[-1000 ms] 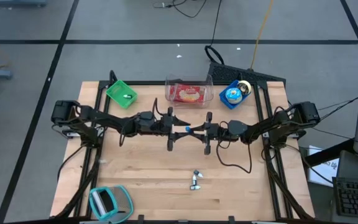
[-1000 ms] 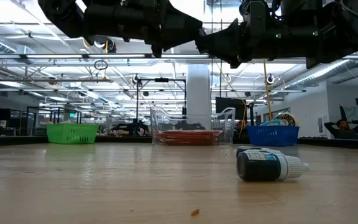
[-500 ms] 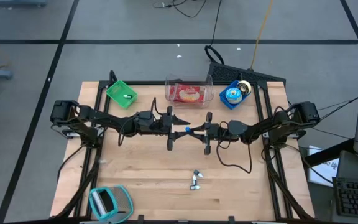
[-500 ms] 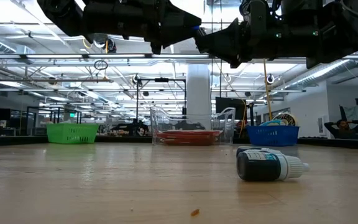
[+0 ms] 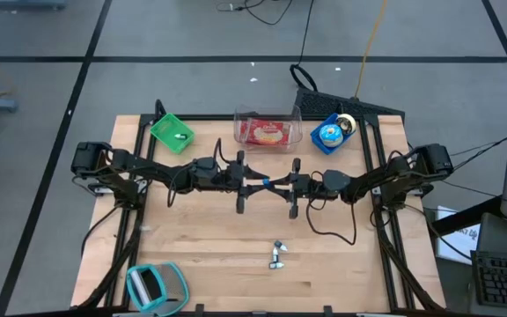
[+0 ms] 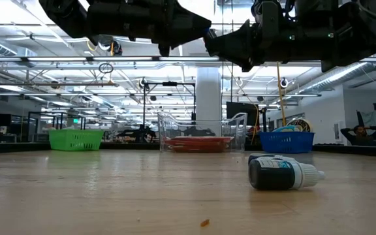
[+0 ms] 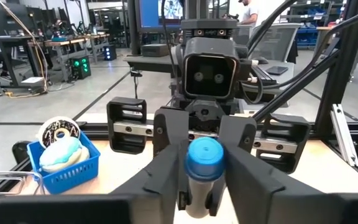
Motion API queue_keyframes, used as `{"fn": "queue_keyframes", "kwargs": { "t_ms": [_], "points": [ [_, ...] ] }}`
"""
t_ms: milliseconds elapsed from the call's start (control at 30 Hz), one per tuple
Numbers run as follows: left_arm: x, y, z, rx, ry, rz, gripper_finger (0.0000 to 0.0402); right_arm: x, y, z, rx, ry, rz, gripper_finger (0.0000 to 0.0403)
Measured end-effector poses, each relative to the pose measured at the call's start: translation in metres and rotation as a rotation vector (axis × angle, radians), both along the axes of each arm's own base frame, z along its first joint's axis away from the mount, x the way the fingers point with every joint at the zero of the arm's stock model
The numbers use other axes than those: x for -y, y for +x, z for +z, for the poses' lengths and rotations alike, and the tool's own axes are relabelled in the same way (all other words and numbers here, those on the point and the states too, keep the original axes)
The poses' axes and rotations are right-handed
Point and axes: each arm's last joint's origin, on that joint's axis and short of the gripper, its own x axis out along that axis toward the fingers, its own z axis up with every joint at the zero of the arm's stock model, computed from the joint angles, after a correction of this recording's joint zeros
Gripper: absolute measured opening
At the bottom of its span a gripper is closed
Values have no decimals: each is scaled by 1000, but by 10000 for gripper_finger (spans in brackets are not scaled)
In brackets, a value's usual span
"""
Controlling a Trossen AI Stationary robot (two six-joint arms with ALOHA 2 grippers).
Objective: Pick & Place Food Item
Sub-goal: Put the blue food coloring bottle into the green bin
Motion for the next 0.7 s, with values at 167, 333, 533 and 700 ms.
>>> {"fn": "queue_keyframes", "kwargs": {
  "t_ms": [167,333,533,700],
  "points": [
    [0,0,0,0,0,-14,81,0,0,0,0,0,1,59],
    [0,0,0,0,0,-14,87,0,0,0,0,0,1,59],
    [0,-2,4,4,0,17,99,0,0,0,3,1,-2,59],
    [-5,-12,18,11,22,58,100,0,0,3,17,5,-9,59]
  ]
}}
